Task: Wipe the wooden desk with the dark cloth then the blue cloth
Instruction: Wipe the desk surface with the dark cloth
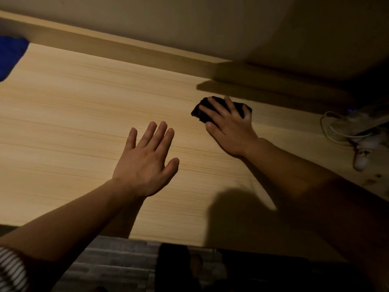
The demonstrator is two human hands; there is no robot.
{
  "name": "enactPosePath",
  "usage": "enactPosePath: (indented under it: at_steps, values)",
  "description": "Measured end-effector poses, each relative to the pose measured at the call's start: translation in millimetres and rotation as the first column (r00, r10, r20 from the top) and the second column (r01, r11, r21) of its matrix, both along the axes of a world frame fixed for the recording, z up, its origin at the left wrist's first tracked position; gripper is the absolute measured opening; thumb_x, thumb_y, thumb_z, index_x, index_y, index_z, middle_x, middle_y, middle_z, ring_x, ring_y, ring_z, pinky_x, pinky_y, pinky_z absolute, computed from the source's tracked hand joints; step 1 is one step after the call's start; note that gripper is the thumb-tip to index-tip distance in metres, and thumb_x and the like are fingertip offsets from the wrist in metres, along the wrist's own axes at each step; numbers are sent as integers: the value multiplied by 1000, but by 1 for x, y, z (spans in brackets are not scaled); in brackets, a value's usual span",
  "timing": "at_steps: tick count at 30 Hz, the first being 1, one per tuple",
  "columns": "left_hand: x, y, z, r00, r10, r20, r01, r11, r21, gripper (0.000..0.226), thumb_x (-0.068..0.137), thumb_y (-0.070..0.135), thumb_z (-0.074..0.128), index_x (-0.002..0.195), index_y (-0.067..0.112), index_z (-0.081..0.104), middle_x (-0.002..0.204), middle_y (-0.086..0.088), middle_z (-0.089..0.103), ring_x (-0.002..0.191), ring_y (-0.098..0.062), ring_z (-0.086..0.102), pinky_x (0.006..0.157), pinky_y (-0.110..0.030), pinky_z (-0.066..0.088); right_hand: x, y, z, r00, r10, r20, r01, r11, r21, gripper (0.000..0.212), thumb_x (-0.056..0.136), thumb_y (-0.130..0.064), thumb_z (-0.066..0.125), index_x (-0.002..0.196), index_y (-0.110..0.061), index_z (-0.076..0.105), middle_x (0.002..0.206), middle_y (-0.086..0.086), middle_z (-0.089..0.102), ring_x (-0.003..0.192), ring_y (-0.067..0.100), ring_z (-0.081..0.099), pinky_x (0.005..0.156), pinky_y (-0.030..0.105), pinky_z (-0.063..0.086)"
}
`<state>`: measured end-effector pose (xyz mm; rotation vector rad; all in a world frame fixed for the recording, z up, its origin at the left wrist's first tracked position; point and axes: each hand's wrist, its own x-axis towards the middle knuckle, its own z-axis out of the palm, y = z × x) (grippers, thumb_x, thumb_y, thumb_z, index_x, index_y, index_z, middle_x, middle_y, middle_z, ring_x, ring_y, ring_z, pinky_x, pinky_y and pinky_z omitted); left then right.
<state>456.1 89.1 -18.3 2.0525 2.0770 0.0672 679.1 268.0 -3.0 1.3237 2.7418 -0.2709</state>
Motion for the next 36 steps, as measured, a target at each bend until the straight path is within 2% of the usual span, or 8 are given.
enactPosePath:
  at_steps: [13, 20, 23, 26, 29, 31, 33, 36]
  values:
    - [1, -2, 5, 999, -9, 34, 10, 1000, -12, 79, 104, 66, 9, 170, 24, -4, 178, -1, -11, 163, -21, -17, 129, -59, -8, 36, -170, 1, 998, 61, 17, -61, 998, -22, 55, 108, -56, 18, 161, -48, 11, 173, -15, 3, 160, 22, -6, 121, 62, 5]
    - [-3, -1, 7, 997, -36, 75, 37, 999, -15, 79, 105, 64, 14, 171, 22, 3, 179, -3, -6, 164, -24, -12, 129, -59, -8, 39, -241, -3, 995, 29, -94, -34, 998, -49, 54, 108, -53, 29, 161, -45, 23, 172, -16, 10, 159, 12, -1, 119, 44, 7]
    - [-6, -8, 16, 981, -58, 186, 50, 998, 46, 74, 106, 56, 26, 168, 15, 22, 179, -8, 6, 164, -27, 6, 131, -58, 4, 38, -263, -1, 986, -13, -165, -2, 996, -88, 50, 108, -46, 33, 158, -45, 31, 170, -17, 18, 158, 12, 9, 110, 35, 15]
    - [-3, -44, 28, 898, -11, 439, -40, 993, 107, 56, 109, 40, 45, 157, 11, 44, 173, -9, 27, 153, -27, 34, 125, -47, 28, 30, -290, 1, 963, -125, -240, 83, 981, -176, 49, 104, -39, 33, 151, -40, 46, 165, -14, 34, 151, 19, 27, 100, 40, 28]
    - [2, -99, 36, 668, 165, 725, -224, 975, -15, 30, 107, 29, 57, 128, 11, 69, 137, -8, 64, 128, -27, 60, 105, -38, 47, 12, -321, 13, 928, -221, -301, 147, 957, -251, 45, 102, -33, 38, 142, -32, 58, 155, -11, 49, 140, 21, 41, 101, 49, 37]
    - [0, -134, 51, 288, 433, 854, -320, 884, -340, 25, 106, 32, 59, 100, 14, 75, 104, -5, 74, 106, -30, 69, 88, -39, 51, -8, -333, 35, 916, -232, -326, 145, 952, -270, 43, 102, -29, 42, 141, -30, 59, 150, -10, 53, 135, 18, 44, 102, 50, 38]
    - [-9, -161, 74, -130, 657, 743, -129, 731, -670, 38, 106, 45, 55, 104, 13, 75, 103, -8, 76, 100, -28, 69, 87, -40, 50, -39, -338, 66, 916, -183, -356, 114, 972, -206, 44, 103, -32, 39, 145, -30, 55, 153, -10, 51, 137, 19, 41, 102, 43, 35]
    - [-31, -191, 116, -572, 666, 479, 190, 675, -713, 51, 98, 54, 58, 120, 13, 79, 120, -14, 76, 104, -29, 72, 101, -45, 49, -97, -346, 116, 934, -95, -344, 69, 994, -87, 54, 102, -41, 35, 153, -25, 44, 161, -5, 44, 146, 20, 33, 107, 42, 33]
